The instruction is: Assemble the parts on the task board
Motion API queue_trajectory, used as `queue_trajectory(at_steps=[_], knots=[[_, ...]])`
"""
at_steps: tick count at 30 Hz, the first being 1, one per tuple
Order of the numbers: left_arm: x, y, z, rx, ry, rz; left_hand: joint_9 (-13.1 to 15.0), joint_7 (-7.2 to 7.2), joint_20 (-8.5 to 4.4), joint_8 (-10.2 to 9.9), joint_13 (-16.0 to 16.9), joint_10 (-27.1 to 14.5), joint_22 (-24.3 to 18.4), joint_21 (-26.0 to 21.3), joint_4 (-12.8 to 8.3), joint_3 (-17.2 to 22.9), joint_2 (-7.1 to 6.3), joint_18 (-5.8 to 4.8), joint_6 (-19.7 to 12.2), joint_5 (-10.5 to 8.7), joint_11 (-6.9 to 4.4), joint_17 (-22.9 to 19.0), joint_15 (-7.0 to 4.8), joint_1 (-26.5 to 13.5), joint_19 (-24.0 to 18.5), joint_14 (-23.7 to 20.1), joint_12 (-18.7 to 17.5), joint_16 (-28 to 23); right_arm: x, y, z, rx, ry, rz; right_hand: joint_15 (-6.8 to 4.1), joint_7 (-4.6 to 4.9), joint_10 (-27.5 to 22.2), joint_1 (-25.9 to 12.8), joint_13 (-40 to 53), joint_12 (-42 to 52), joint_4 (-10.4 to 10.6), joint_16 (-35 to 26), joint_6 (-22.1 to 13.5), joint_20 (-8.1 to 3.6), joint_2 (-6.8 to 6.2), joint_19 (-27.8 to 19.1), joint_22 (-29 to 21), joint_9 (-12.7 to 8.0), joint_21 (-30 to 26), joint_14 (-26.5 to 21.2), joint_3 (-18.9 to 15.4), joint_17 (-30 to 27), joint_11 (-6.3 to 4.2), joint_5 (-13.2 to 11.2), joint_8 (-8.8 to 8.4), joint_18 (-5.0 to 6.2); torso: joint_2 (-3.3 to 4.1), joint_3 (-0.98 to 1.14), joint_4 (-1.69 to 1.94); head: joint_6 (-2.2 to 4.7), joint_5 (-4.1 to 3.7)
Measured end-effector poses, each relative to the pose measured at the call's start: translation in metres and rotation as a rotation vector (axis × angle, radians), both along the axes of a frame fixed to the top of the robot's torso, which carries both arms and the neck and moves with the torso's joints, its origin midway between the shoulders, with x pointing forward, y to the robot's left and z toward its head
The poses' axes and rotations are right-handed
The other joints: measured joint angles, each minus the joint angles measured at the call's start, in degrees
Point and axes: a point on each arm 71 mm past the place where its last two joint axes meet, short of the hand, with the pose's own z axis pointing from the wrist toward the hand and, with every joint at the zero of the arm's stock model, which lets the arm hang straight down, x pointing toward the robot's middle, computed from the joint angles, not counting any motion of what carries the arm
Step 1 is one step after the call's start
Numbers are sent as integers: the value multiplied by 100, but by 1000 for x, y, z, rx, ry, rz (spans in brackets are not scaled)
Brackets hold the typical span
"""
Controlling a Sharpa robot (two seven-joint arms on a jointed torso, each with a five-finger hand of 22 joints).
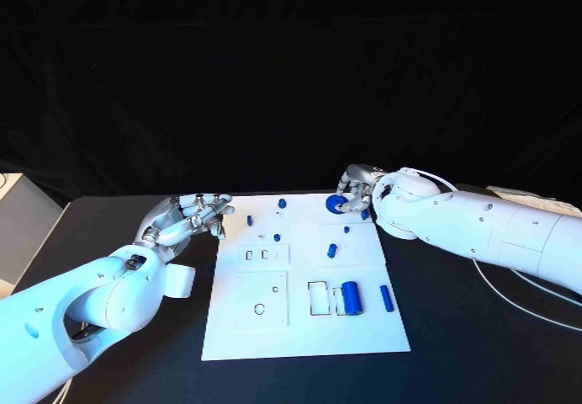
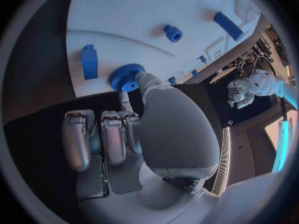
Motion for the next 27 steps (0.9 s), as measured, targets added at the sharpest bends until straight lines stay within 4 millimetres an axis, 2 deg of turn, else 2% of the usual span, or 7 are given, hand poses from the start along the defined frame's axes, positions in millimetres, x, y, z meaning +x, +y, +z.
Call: queue_trajectory(at_steps=[10, 15, 22, 27], knots=[[0, 1, 0, 2, 2, 1, -1, 0, -1, 0, -1, 0, 6, 0, 0, 0, 0, 0, 0, 0, 0, -1, 20, 0, -41, -20, 0, 0, -4, 5, -1, 2, -23, 18, 0, -43, 0, -12, 0, 0, -9, 0, 60, 0, -14, 0, -1, 29, 46, 0, 263, -1, 0, 322, 33, 0, 3, -2, 3, 7, 7], [1, 1, -1, 2, 2, 2, -1, 0, -1, 0, -1, 0, 6, 0, 0, 0, 0, 0, 0, 0, 0, -1, 20, 0, -41, -20, 0, 0, -10, 12, 1, -4, -57, 41, 0, -47, 0, -54, -1, 0, -9, 0, 66, 0, -56, 0, -1, 35, 85, 0, 303, -1, 0, 389, 33, 1, 3, -3, 5, 9, 13], [1, 1, -1, 3, 4, 3, -1, 0, -1, 0, -1, 0, 5, 0, 0, 0, 0, 0, 0, 0, 0, -1, 20, 0, -41, -20, 0, 0, -24, 36, 8, 0, -136, 113, 0, -47, -17, -78, -1, 0, -8, 0, 107, 0, -80, 0, -1, 40, 111, 0, 317, -1, -17, 390, 29, 0, 0, -4, 2, 18, 27], [1, 1, -1, 3, 4, 2, -2, 0, -1, 0, 7, 0, 13, 0, 0, 0, 0, 0, 0, 0, 0, -1, 20, 0, -41, -20, 0, 0, -30, 61, 12, 1, -180, 163, 0, -47, -21, -81, 1, 0, -23, 0, 107, 0, -83, 0, 1, 42, 111, 0, 332, -1, -21, 412, 63, 0, -3, -12, 2, 31, 16]])
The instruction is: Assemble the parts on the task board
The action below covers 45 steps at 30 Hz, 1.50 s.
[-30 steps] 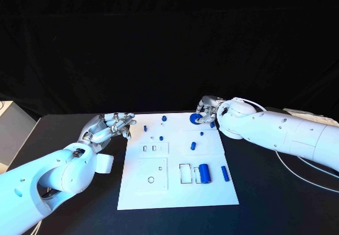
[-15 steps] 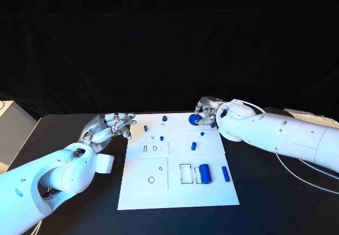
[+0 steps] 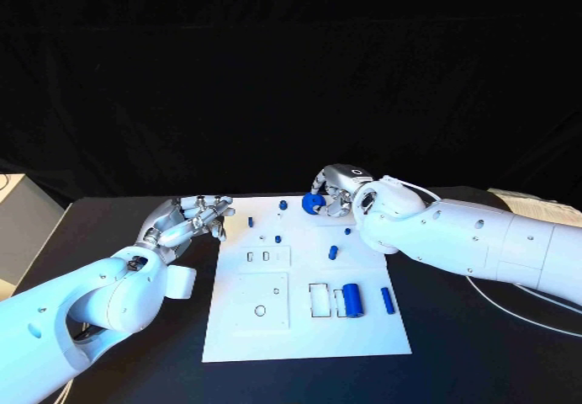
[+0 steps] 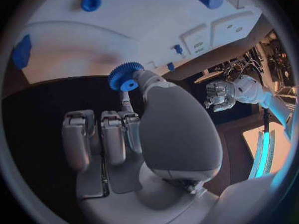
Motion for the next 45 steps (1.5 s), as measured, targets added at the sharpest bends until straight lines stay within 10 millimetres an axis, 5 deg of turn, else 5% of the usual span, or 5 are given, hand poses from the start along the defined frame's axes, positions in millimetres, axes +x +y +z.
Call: queue_trajectory(at_steps=[18, 45], knots=[[0, -3, 0, -3, 2, -10, -1, 0, 0, 0, -1, 0, -1, 0, 0, 0, 0, -1, 0, 0, 0, -1, 0, 0, 0, 0, 0, 0, -1, 63, -12, -19, -29, 80, 0, 1, 0, -4, 2, 0, 16, 0, -2, 0, -4, 0, 1, 3, 22, 0, 17, -1, 0, -3, 0, 0, 16, 1, 18, -9, 20], [0, -3, 0, -1, 5, -15, 2, 21, 0, 0, 8, -21, 13, 32, 0, 0, 0, 0, -21, 0, 21, -2, 0, 0, 1, 0, 0, 24, 5, 76, -26, -52, -6, 72, 0, 1, 0, -35, 0, 0, -14, 0, -23, 0, -35, 0, 0, -1, 21, 0, 52, -2, 0, -39, -35, 0, 13, 10, 4, -47, 66]])
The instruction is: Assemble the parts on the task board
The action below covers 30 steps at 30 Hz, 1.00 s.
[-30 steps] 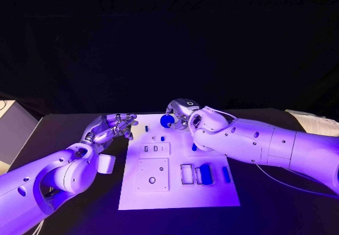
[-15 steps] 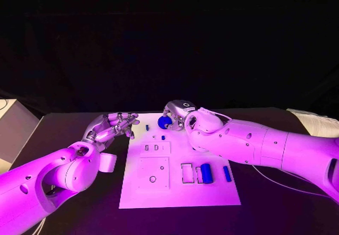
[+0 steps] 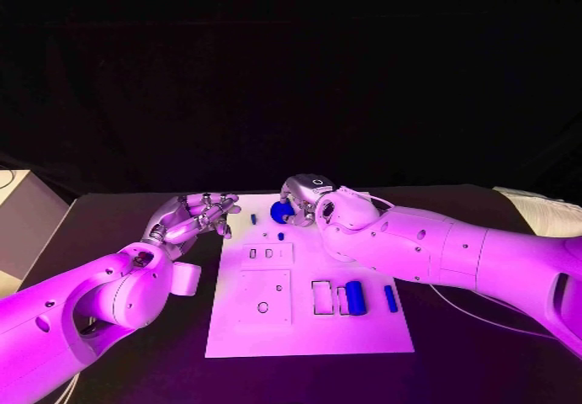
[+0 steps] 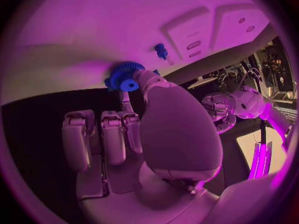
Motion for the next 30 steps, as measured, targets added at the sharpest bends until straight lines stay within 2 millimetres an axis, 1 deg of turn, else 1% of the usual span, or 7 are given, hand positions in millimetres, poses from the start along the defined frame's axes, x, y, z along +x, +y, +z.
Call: queue_trajectory(at_steps=[13, 15, 17, 19, 23, 26, 30], knots=[[0, 0, 0, 1, 0, -1, -1, 0, 0, 0, -1, 0, -1, 0, 0, 0, 0, 0, 0, 0, 0, 0, 0, 0, 0, 0, 0, -1, 1, 3, -3, -7, 3, 2, 0, 62, 0, -62, -1, -4, 2, 0, -90, 0, -63, 0, -1, 5, 0, 0, 63, 0, 0, -149, -53, 0, -1, -3, -4, -16, 19], [0, 0, 0, 2, 0, -1, 2, 0, 20, 0, 3, 0, 5, 0, 0, 0, 0, 0, 0, 0, 0, 0, 0, 0, -20, 0, 0, -2, 2, 2, -3, -8, 3, 2, 0, 92, 12, -120, -1, -84, 7, 0, -220, 0, -115, 0, -1, -6, 0, 0, 85, 0, 12, -291, -136, 0, -1, -3, -6, -16, 20], [0, 0, 0, 2, 0, -1, 7, 0, 20, 0, 7, 0, 10, 0, 0, 0, 0, 0, 0, 0, 0, 0, 0, 0, -20, 0, 0, -2, 2, 1, -5, -9, 5, 0, 57, 138, 3, -265, -1, -161, 56, 0, -422, 64, -83, -1, -1, -67, 0, 13, -60, 0, 85, -718, -302, 2, -1, -3, -7, -16, 25], [0, 1, 0, 2, 1, -1, 7, 0, 21, 0, 7, 0, 10, 0, 0, 0, 0, 0, 0, 0, 0, 0, 0, 0, -20, 0, 0, -2, 2, -1, -6, -9, 8, -3, 84, 174, 21, -463, -1, -171, 88, 0, -482, 85, 6, 0, -1, -80, 0, 0, -351, 0, 103, -876, -378, 1, 0, -2, -7, -16, 27], [0, 1, 0, 3, 1, -1, 7, 0, 21, 0, 7, 0, 10, 21, 0, 0, 0, 0, 0, 0, 0, 0, 0, 0, -20, 0, 0, -2, 2, -3, -6, -8, 18, -1, 84, 168, 22, -793, -1, -171, 111, 0, -470, 85, 193, 0, -1, -68, 0, 0, -687, 0, 103, -804, -398, 1, -1, 0, -7, -16, 35], [0, 1, 0, 3, 2, -1, 7, 0, 21, 0, 7, 0, 15, 21, 1, 1, -1, 0, 0, 0, 0, -1, 2, -1, -20, -2, 0, -2, 2, -2, -7, -10, 31, 6, 84, 144, 23, -1021, -1, -132, 119, 0, -388, 85, 328, 0, -2, -46, 61, 0, -710, 0, 104, -491, -398, -91, -2, 0, -8, -15, 39], [0, 1, 0, 4, 3, 0, 7, 0, 21, 0, 12, 0, 15, 21, 16, 16, -22, 0, 0, 0, 0, 0, 21, -22, -20, -22, 0, -2, 1, -2, -8, -13, 43, 12, 84, 137, 23, -1130, -1, -132, 113, 0, -340, 84, 440, 0, -2, -43, 66, 0, -690, 0, 104, -289, -410, -91, -3, 4, -11, -13, 41]])
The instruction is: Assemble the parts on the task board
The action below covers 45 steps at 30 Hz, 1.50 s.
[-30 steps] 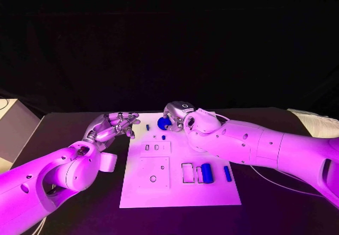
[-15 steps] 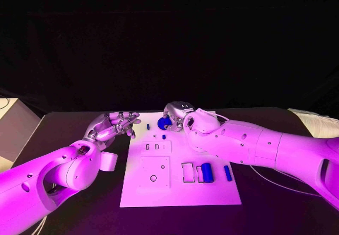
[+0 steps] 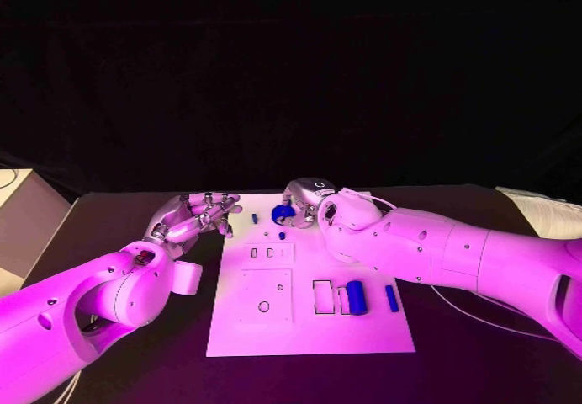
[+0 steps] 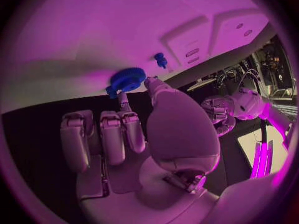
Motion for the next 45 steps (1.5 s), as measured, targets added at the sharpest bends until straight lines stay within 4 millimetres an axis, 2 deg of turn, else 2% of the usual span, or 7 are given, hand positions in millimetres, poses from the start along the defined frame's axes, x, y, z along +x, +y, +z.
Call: queue_trajectory(at_steps=[17, 23, 31, 36, 39, 42, 45], knots=[[0, 1, 0, 3, 4, 2, -1, 21, 0, 0, -1, 0, 7, 0, 0, 0, 23, 1, -21, 0, 0, 0, -21, -24, 0, -21, 0, 0, -2, -12, -2, 5, 23, -1, 0, -23, 0, -67, 4, 50, -28, 0, 127, -1, 23, -1, 4, 56, 0, 0, 443, 0, 0, 350, -32, 1, 1, 4, -6, -5, 11], [1, 2, -1, 4, 5, 4, -1, 21, -6, 0, 6, -21, 12, 19, 0, 0, 23, 1, -21, 0, 21, 0, -21, -23, -37, -21, 0, 0, -7, -17, -4, 22, 13, -1, 0, -14, 0, -66, 4, 50, -75, 0, 138, -1, 18, -1, 4, 50, 0, 1, 632, 0, -1, 559, -21, 1, -3, 9, -10, 40, 12], [2, 3, -2, 7, 7, 10, -2, 21, -6, 0, 6, -21, 13, 19, 0, 0, 23, 1, -21, 0, 21, 0, -21, -23, -36, -21, 0, 0, -18, -29, 1, 79, -29, 10, -1, -15, 0, -88, 3, 50, -59, 0, 138, -1, -62, -1, 4, 50, 0, 0, 681, 0, -1, 621, -21, 1, -20, 14, -22, 63, -8], [4, 5, -3, 9, 9, 16, -2, 0, -6, 0, 7, -21, 19, 19, 0, 0, 23, 1, -42, 0, 21, 0, -21, -23, -36, -21, 0, 0, -26, -47, 11, 167, -67, 13, -1, -15, -1, 81, 3, -48, -166, 0, 138, -1, -231, -1, 3, 50, -117, 0, 913, -1, -1, 691, -46, 2, -46, 24, -48, 82, -83], [5, 8, -5, 11, 11, 23, -2, 16, -6, 0, 13, -21, 24, 19, 0, 0, 23, 1, -58, 0, 21, 0, -1, -23, -36, -42, 0, 0, -28, -64, 18, 221, -69, 10, -1, -15, -1, 251, 3, -83, -299, 0, 138, -1, -320, -1, 3, 52, -190, 1, 1047, -1, -1, 463, -73, 2, -63, 30, -65, 86, -92], [6, 9, -6, 13, 12, 28, -2, 21, 11, 0, 13, -42, 24, 40, 0, 0, 23, 1, -62, 0, 42, 0, -1, -23, -53, -42, 0, 0, -27, -84, 24, 267, -56, 3, -1, -15, -1, 584, 3, -224, -538, 0, 138, -2, -363, -1, 3, 70, -367, 1, 1216, -1, -1, -291, -77, 2, -87, 34, -88, 92, -107], [7, 9, -6, 13, 13, 31, 1, 21, 11, 0, 16, -64, 24, 40, -16, 15, 23, 1, -63, 0, 20, 0, -2, -23, -53, -83, 0, 0, -27, -108, 25, 304, -35, -1, -1, 6, -1, 780, 2, -357, -711, 0, 117, -2, -432, -1, 2, 70, -546, 1, 1270, 3, -1, -633, -100, 8, -112, 37, -109, 107, -113]])
